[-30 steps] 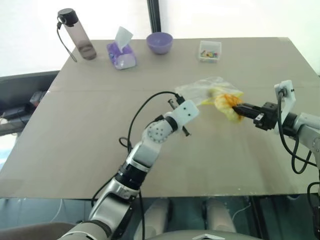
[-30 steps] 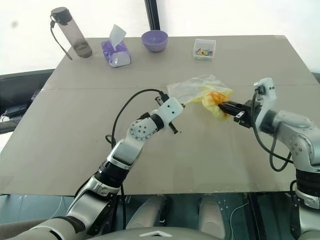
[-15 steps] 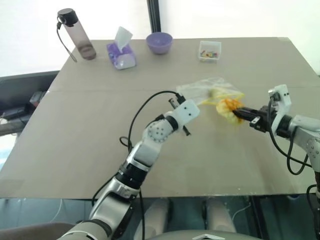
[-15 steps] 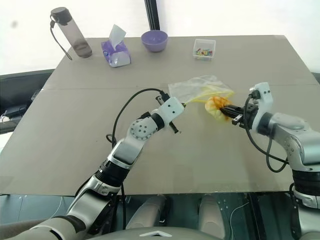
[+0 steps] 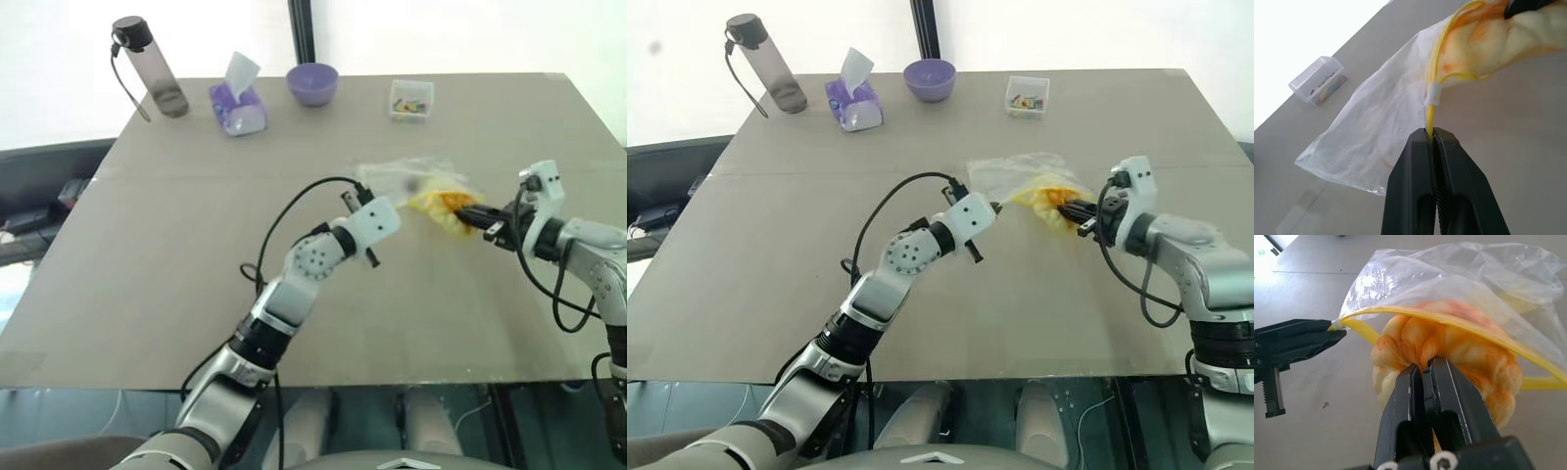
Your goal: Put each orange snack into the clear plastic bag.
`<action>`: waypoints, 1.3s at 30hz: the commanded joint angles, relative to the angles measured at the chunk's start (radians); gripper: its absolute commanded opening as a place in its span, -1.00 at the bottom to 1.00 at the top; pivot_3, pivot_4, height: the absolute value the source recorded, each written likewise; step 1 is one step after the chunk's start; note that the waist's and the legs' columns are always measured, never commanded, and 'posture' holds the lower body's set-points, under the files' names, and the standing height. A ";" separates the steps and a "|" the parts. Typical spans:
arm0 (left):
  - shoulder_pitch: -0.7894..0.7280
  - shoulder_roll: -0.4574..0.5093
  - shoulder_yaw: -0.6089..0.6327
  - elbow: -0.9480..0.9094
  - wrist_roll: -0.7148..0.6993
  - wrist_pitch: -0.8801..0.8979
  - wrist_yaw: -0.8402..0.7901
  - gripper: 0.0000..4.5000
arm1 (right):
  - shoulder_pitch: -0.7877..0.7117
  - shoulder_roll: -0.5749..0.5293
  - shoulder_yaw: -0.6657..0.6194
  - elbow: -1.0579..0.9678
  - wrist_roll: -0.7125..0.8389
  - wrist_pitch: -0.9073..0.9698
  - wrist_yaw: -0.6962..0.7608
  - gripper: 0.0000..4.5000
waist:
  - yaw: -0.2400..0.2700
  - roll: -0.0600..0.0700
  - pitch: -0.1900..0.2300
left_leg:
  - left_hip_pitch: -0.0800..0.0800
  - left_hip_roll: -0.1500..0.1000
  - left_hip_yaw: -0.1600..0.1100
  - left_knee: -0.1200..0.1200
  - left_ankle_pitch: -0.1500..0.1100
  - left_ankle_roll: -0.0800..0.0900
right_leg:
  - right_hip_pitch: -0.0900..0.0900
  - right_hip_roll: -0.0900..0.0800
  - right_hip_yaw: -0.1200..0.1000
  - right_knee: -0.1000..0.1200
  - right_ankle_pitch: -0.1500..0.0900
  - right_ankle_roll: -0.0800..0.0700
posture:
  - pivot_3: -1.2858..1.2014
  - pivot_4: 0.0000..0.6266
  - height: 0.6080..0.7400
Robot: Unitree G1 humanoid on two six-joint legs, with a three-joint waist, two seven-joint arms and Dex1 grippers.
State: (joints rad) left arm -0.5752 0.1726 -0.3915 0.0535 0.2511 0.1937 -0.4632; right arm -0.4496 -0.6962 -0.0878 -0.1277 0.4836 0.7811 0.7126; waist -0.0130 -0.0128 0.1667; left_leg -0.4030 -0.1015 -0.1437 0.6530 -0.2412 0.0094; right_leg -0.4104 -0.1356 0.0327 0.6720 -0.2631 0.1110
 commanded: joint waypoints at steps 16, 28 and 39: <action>0.009 0.003 -0.015 -0.029 -0.011 -0.055 -0.063 -1.00 | -0.151 0.078 -0.112 0.167 0.030 -0.007 -0.043 -0.93 | 0.001 0.000 0.000 | 0.000 0.000 0.000 0.000 0.000 0.000 | 0.000 0.000 0.000 0.000 0.000 0.000 | 0.03 -0.52 1.00; 0.003 -0.016 -0.024 -0.022 -0.027 -0.067 -0.083 -1.00 | -0.170 0.124 0.008 0.093 -0.027 -0.025 -0.077 -0.93 | -0.004 0.000 0.000 | 0.000 0.000 0.000 0.000 0.000 0.000 | 0.000 0.000 0.000 0.000 0.000 0.000 | 0.03 -0.52 1.00; 0.004 -0.040 -0.020 -0.022 -0.049 -0.071 -0.099 -1.00 | -0.258 0.286 -0.005 0.195 -0.087 -0.050 -0.220 -0.93 | -0.005 0.000 0.000 | 0.000 0.000 0.000 0.000 0.000 0.000 | -0.001 0.000 0.000 0.000 0.000 0.000 | 0.03 -0.52 1.00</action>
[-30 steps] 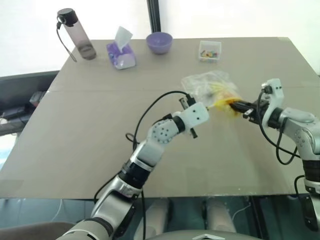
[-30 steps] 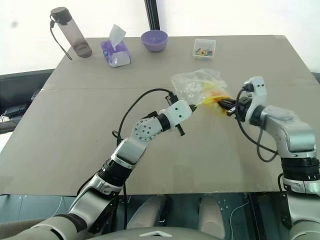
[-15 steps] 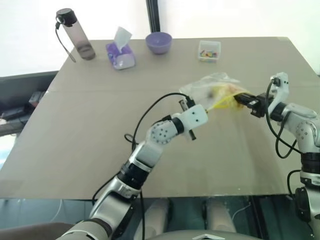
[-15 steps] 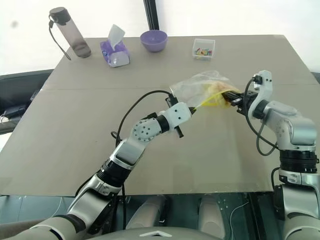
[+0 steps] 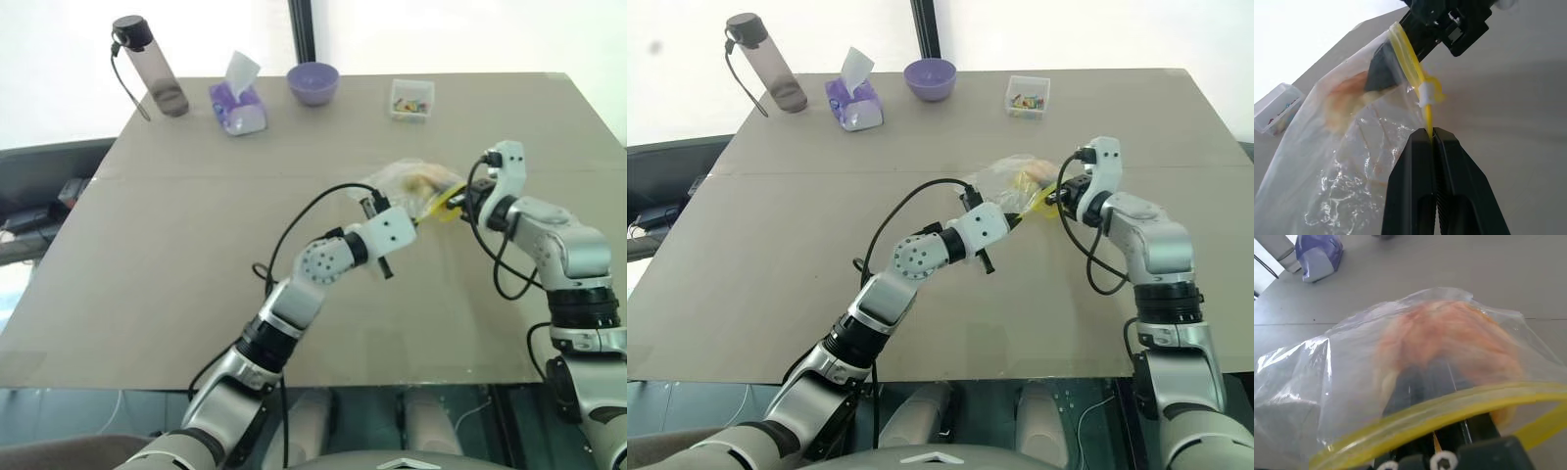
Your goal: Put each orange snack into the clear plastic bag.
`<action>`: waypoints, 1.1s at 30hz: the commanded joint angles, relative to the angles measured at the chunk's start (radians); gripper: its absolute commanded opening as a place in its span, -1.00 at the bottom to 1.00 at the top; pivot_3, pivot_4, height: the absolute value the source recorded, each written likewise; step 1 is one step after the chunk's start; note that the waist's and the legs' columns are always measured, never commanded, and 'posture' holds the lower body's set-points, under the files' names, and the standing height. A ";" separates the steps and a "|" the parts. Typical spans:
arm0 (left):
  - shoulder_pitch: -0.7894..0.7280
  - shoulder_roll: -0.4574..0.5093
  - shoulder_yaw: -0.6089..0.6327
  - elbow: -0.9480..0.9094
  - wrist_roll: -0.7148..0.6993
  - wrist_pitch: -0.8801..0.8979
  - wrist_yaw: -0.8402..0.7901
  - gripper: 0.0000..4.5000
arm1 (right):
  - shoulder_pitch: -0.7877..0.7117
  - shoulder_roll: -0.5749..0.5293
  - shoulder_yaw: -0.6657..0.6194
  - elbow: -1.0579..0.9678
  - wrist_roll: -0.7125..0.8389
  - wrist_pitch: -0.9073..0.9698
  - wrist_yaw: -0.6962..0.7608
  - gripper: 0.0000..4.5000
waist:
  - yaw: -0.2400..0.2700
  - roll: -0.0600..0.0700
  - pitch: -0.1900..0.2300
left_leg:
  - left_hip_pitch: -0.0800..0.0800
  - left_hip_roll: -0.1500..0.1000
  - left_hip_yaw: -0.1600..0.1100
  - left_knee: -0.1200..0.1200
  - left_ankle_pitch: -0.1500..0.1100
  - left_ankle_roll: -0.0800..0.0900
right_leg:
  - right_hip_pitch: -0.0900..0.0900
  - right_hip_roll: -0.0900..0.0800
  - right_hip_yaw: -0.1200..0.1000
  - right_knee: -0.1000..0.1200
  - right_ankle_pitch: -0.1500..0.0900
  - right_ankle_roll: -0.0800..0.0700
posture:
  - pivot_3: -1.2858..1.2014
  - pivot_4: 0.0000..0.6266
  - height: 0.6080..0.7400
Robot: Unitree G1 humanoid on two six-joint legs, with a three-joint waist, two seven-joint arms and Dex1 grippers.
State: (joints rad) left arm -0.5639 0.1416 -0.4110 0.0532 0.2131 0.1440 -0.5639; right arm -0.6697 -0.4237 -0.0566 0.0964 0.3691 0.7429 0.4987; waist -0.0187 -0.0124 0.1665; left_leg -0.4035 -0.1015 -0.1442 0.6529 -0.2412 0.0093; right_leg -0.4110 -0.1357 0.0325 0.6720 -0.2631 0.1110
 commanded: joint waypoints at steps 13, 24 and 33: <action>0.018 -0.014 0.062 -0.032 -0.047 0.033 0.029 -1.00 | 0.105 -0.128 -0.008 -0.163 0.047 0.014 0.164 0.19 | 0.003 0.000 0.000 | 0.000 0.000 0.000 0.000 0.000 0.000 | 0.000 0.000 0.000 0.000 0.000 0.000 | 0.03 -0.52 1.00; 0.074 0.030 0.116 -0.101 -0.076 0.090 0.035 -1.00 | 0.197 -0.313 0.113 -0.010 -0.211 -0.279 0.236 0.19 | 0.001 0.000 0.000 | 0.002 0.000 0.001 0.000 0.000 0.000 | 0.001 0.001 0.000 0.001 0.000 0.000 | 0.03 -0.52 1.00; 0.082 0.040 0.108 -0.118 -0.071 0.109 0.034 -1.00 | 0.078 -0.224 0.220 0.245 -0.407 -0.578 0.178 0.19 | -0.010 0.000 0.000 | 0.003 0.000 0.002 0.000 0.000 0.000 | 0.001 0.000 0.001 0.001 0.000 0.000 | 0.03 -0.52 1.00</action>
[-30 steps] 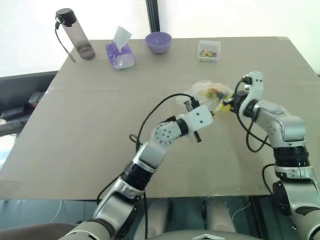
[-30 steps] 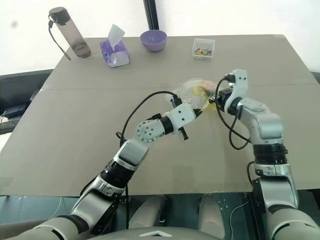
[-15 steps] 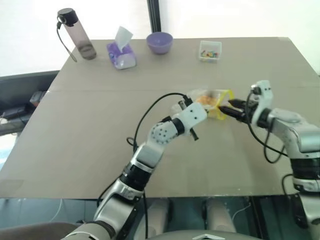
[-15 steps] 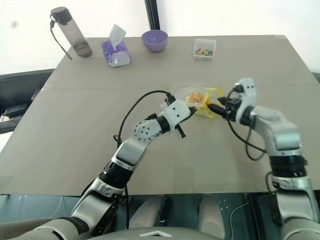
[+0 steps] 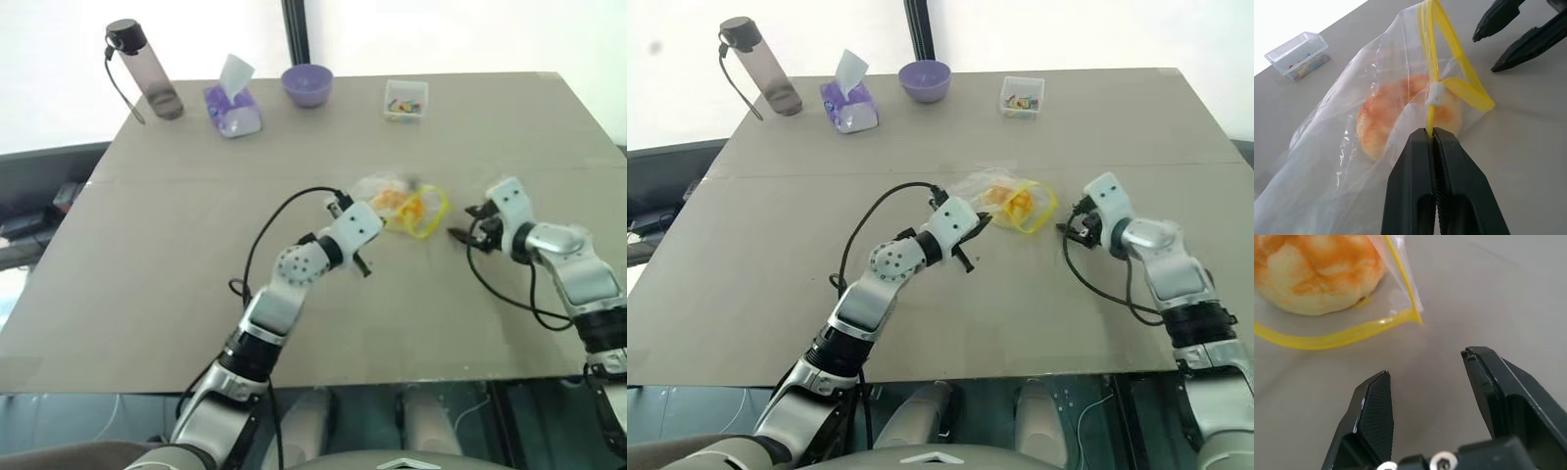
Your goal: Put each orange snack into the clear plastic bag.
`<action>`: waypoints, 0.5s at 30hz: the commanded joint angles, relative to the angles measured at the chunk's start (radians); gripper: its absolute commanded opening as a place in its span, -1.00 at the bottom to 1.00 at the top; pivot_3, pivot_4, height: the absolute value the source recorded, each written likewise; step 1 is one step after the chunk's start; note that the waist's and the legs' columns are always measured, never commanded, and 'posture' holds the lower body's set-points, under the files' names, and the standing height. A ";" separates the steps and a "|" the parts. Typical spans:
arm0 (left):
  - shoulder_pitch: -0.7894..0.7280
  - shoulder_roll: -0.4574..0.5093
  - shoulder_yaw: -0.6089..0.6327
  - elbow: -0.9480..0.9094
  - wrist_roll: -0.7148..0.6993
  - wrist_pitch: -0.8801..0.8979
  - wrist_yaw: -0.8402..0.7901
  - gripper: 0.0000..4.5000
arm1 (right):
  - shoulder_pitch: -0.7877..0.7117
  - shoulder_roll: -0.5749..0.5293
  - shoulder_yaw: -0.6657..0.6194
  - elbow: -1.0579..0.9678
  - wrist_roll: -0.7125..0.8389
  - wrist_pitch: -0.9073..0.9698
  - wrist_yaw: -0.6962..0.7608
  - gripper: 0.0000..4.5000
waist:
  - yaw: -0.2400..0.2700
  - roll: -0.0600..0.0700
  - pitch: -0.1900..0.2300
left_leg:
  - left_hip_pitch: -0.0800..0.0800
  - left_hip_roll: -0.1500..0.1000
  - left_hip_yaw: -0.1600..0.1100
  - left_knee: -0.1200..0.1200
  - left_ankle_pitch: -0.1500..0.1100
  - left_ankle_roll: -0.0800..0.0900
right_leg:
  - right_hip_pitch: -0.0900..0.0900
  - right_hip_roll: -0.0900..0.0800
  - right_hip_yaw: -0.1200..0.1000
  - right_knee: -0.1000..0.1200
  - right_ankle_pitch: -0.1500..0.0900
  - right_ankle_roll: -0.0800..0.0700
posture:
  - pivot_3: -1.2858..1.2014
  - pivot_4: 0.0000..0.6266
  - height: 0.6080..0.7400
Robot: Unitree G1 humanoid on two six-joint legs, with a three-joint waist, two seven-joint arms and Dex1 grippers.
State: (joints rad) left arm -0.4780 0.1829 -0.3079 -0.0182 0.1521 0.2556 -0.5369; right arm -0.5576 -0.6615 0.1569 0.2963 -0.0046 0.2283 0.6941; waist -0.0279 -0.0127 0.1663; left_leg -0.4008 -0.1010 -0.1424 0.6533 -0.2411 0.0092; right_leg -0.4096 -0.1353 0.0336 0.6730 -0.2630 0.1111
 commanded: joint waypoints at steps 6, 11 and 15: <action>-0.008 0.003 0.002 -0.041 -0.004 -0.006 0.011 -1.00 | -0.083 0.052 0.009 0.120 -0.077 -0.183 -0.022 0.19 | -0.006 0.000 0.000 | 0.000 0.000 0.000 0.000 0.000 0.000 | 0.000 0.000 0.000 0.000 0.000 0.000 | 0.03 -0.52 1.00; -0.006 0.000 -0.001 -0.046 -0.003 -0.003 0.016 -1.00 | -0.113 0.056 0.030 0.166 -0.142 -0.313 -0.043 -0.17 | -0.008 0.000 0.000 | 0.000 0.000 0.000 0.000 0.000 0.000 | 0.000 0.000 0.000 0.000 0.000 0.000 | 0.03 -0.52 1.00; -0.003 0.007 -0.006 -0.043 0.002 -0.009 0.020 -1.00 | -0.103 0.054 0.032 0.165 -0.157 -0.369 -0.030 -0.83 | -0.008 0.000 0.000 | 0.000 0.000 0.000 0.000 0.000 0.000 | 0.000 0.000 0.000 0.000 0.000 0.000 | 0.03 -0.52 1.00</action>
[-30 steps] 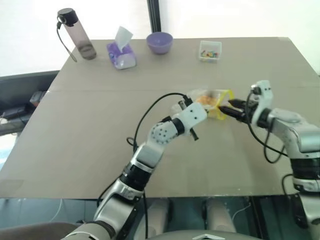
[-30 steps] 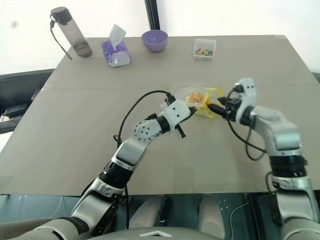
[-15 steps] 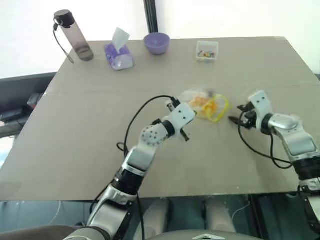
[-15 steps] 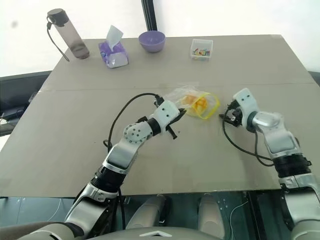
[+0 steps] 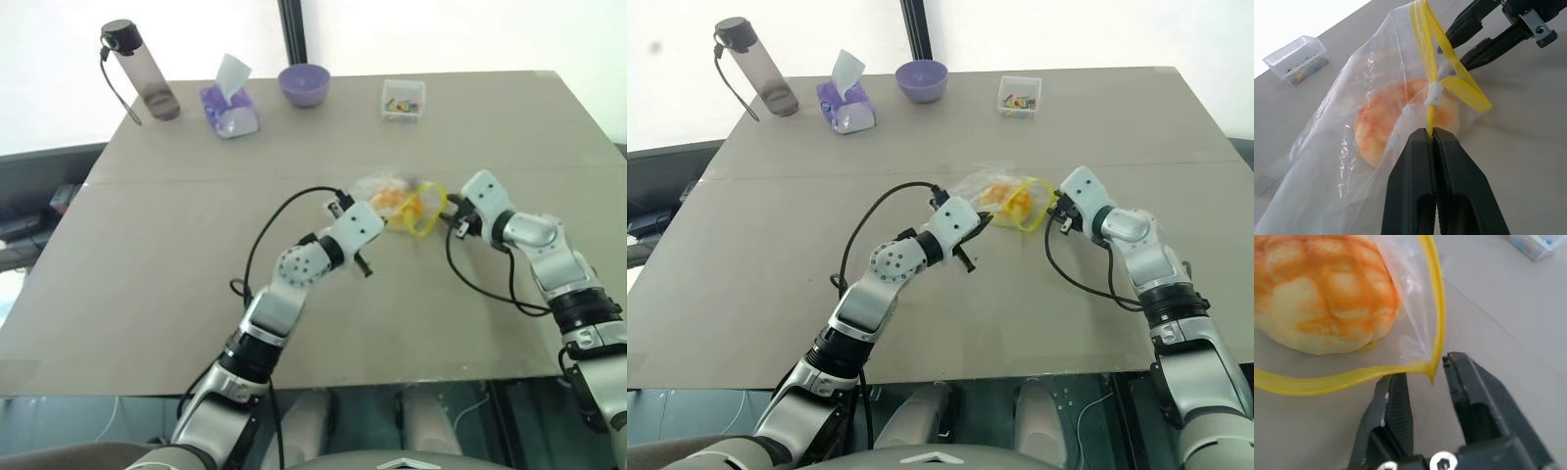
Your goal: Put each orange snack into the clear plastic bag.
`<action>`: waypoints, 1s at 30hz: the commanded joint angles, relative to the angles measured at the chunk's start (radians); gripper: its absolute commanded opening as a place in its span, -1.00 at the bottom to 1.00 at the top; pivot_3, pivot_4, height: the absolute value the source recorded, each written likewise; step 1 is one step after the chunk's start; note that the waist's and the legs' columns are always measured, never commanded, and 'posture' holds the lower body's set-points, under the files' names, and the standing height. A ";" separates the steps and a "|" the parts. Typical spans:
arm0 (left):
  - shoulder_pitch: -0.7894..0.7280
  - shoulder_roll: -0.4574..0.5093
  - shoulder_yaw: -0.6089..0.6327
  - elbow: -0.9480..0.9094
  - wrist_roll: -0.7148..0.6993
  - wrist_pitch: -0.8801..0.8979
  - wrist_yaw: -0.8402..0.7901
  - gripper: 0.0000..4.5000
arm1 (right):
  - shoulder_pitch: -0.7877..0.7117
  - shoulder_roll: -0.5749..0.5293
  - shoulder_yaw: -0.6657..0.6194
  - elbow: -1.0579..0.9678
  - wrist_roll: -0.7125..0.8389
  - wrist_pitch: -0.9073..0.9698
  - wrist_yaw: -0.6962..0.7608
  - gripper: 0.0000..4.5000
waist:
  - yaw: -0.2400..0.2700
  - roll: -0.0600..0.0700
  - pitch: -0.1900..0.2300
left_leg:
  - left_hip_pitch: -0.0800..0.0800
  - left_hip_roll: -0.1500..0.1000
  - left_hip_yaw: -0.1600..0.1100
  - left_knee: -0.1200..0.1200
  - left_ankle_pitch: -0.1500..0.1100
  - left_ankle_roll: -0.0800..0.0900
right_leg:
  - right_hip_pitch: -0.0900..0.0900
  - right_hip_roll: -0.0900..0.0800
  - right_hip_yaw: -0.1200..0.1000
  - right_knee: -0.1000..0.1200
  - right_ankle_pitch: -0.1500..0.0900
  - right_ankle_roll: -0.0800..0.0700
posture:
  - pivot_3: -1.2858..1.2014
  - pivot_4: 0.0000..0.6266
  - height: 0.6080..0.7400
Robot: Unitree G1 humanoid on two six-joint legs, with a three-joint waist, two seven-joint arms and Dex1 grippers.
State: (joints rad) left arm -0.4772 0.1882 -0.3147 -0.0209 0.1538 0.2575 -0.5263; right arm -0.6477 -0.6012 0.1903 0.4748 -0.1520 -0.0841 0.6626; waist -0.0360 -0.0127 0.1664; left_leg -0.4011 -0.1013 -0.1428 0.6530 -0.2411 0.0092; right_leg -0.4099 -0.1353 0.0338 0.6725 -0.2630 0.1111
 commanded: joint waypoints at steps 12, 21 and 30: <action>-0.041 0.026 0.034 -0.058 -0.009 -0.015 0.021 -1.00 | -0.004 -0.132 -0.110 -0.074 -0.005 -0.010 -0.011 -0.92 | 0.005 0.000 0.000 | -0.001 0.000 0.000 0.000 0.000 0.000 | 0.000 0.000 0.000 0.000 0.000 0.000 | 0.03 -0.52 1.00; -0.187 0.072 0.068 -0.147 -0.052 0.072 -0.053 -1.00 | -0.032 -0.320 -0.205 -0.355 0.092 0.157 0.165 -0.92 | -0.002 0.000 0.001 | -0.001 0.000 0.000 -0.001 0.000 0.000 | 0.000 0.000 0.000 -0.002 0.000 0.000 | 0.03 -0.52 1.00; -0.103 0.076 0.037 -0.105 -0.043 0.057 -0.043 -1.00 | 0.164 -0.241 -0.084 -0.405 0.027 0.174 0.161 -0.50 | 0.002 0.000 0.001 | -0.001 0.000 -0.001 -0.001 0.000 0.000 | 0.000 0.000 -0.001 -0.002 0.000 0.000 | 0.03 -0.52 1.00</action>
State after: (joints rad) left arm -0.5880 0.2584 -0.2791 -0.0976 0.1129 0.3262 -0.5721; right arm -0.4998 -0.8467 0.0878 0.0842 -0.0992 0.1028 0.8377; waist -0.0344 -0.0128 0.1671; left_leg -0.4024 -0.1010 -0.1434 0.6519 -0.2412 0.0093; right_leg -0.4099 -0.1354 0.0329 0.6703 -0.2630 0.1112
